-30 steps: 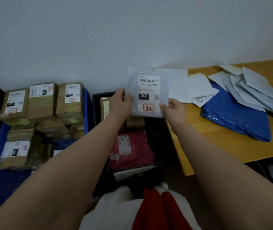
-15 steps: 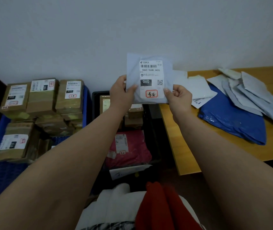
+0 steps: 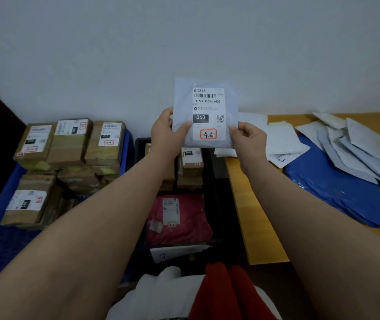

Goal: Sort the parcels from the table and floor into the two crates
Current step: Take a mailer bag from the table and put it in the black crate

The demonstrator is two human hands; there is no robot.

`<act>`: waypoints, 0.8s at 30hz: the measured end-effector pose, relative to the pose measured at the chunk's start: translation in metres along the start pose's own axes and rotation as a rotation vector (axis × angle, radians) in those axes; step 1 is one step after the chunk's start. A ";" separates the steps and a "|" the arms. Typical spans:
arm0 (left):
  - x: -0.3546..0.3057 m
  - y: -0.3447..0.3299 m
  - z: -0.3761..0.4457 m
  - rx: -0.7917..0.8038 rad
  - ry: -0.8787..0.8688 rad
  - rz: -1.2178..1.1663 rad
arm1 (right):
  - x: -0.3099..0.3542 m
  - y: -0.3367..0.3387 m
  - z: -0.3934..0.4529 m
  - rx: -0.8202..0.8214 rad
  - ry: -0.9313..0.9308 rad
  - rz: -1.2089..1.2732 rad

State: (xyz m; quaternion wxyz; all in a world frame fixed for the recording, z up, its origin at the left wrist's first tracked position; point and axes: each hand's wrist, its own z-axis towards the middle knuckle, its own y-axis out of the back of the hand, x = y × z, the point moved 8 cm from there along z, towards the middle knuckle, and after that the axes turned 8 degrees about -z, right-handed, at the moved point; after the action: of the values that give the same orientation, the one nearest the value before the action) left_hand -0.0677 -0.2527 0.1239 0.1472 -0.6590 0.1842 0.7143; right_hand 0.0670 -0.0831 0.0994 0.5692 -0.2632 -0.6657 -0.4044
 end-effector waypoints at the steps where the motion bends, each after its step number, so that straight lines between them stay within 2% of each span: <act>1: 0.000 0.001 0.001 -0.001 0.004 0.002 | 0.000 -0.003 0.002 0.005 -0.001 -0.003; 11: 0.004 0.018 0.015 -0.086 0.000 0.066 | 0.006 -0.024 0.015 0.020 -0.029 0.068; 24: 0.028 0.031 0.017 -0.141 0.023 0.003 | -0.008 -0.043 0.020 0.051 -0.058 0.081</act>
State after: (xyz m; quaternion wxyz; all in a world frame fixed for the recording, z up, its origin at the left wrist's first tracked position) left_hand -0.0989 -0.2730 0.0994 0.0973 -0.6754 0.1363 0.7182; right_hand 0.0227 -0.0880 0.0808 0.5720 -0.2871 -0.6808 -0.3561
